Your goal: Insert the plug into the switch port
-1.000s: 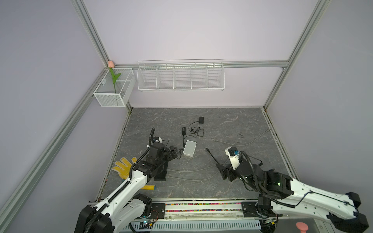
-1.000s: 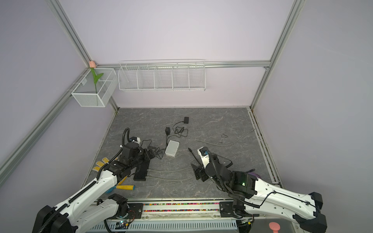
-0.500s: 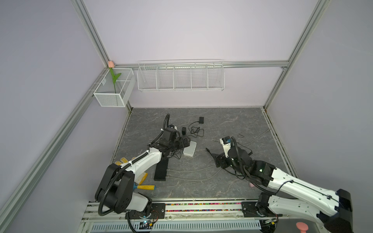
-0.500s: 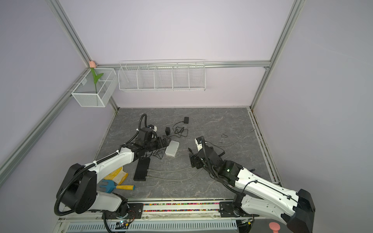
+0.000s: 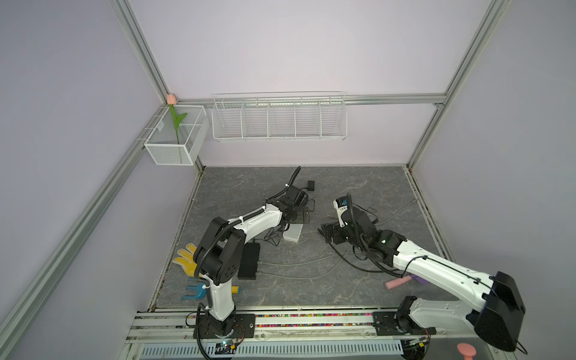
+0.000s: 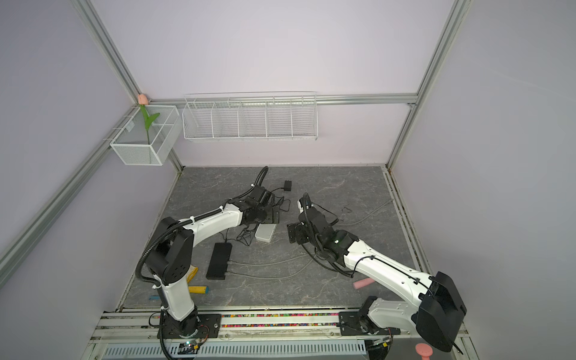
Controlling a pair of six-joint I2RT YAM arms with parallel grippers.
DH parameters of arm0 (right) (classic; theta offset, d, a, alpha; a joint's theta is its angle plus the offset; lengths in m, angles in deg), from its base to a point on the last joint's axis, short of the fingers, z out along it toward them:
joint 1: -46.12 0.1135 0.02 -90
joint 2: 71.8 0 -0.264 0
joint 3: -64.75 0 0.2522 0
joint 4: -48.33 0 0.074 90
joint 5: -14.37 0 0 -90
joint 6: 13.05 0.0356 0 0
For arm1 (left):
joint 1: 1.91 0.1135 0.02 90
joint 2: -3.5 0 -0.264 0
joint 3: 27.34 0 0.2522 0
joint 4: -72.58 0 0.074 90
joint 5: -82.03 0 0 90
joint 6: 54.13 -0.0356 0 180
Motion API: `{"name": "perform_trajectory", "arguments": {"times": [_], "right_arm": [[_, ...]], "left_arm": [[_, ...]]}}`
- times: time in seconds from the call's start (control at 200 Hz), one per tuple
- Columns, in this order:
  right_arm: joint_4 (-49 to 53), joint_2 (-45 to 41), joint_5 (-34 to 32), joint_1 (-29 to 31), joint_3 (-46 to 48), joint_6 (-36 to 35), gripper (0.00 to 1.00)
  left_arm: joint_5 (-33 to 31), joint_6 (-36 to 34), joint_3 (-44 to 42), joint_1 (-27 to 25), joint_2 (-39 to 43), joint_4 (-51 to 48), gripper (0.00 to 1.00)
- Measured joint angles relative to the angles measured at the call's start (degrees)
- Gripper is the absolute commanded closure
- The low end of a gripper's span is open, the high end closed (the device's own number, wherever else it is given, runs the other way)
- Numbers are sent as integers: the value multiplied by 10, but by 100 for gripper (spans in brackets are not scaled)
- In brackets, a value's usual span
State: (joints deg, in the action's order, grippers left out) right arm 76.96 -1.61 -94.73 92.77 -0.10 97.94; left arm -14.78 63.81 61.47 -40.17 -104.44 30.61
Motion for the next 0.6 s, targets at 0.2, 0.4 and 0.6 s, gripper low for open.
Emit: {"name": "perform_trajectory", "arguments": {"times": [0.2,0.4,0.6], "right_arm": [[-8,2,15,-10,0,0,2],[-21,2,26,-12,12,0,2],[-18,-18,27,-12,35,0,1]], "left_arm": [[3,0,24,0,-33,-27,0],[6,3,50,-4,-56,-34,5],[2,8,51,-20,-75,-45,17]]}}
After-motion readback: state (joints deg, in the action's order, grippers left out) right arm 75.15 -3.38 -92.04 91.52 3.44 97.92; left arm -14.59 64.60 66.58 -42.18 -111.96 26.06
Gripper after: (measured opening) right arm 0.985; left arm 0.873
